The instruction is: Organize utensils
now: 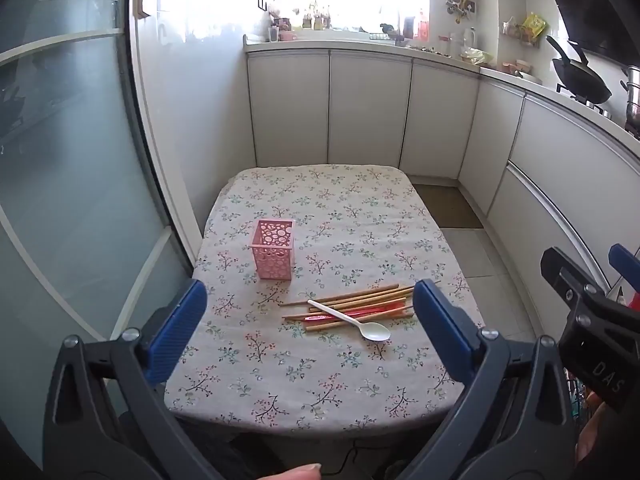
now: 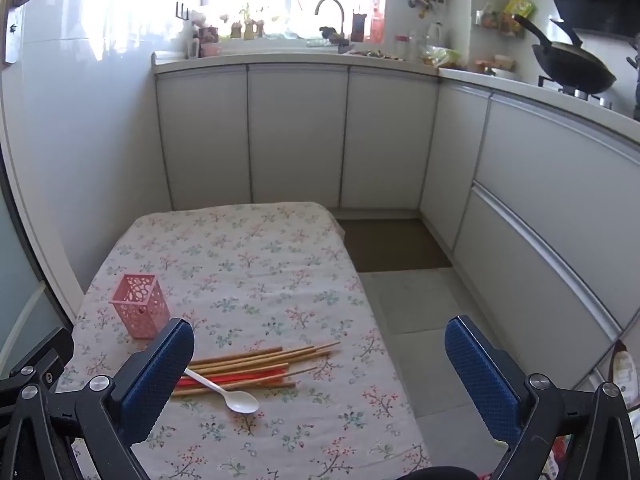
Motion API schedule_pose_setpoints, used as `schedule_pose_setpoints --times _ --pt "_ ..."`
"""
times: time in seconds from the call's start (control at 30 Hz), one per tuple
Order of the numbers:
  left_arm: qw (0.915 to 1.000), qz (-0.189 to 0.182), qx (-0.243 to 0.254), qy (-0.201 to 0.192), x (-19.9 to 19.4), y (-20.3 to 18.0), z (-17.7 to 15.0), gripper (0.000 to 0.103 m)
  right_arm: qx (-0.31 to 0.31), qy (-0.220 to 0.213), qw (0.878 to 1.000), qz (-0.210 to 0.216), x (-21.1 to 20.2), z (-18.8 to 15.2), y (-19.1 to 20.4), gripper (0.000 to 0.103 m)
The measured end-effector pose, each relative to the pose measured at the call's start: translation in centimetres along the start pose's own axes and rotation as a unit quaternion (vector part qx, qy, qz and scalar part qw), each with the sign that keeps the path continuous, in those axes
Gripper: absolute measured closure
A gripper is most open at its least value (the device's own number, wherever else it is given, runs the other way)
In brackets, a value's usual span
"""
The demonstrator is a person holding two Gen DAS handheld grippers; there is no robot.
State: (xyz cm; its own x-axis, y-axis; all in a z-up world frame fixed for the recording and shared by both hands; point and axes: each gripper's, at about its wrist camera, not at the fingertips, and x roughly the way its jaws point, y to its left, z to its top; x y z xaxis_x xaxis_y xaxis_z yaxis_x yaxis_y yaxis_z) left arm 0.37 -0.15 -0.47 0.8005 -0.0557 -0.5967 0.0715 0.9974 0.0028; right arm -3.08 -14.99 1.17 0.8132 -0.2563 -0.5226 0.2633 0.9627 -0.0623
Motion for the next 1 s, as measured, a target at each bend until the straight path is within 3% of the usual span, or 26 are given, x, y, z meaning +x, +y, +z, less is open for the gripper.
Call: schedule_pose_setpoints --times 1.0 --pt "0.9999 0.013 -0.007 -0.004 -0.50 0.41 -0.07 0.001 0.004 -0.006 1.000 -0.009 -0.86 0.13 -0.44 0.000"
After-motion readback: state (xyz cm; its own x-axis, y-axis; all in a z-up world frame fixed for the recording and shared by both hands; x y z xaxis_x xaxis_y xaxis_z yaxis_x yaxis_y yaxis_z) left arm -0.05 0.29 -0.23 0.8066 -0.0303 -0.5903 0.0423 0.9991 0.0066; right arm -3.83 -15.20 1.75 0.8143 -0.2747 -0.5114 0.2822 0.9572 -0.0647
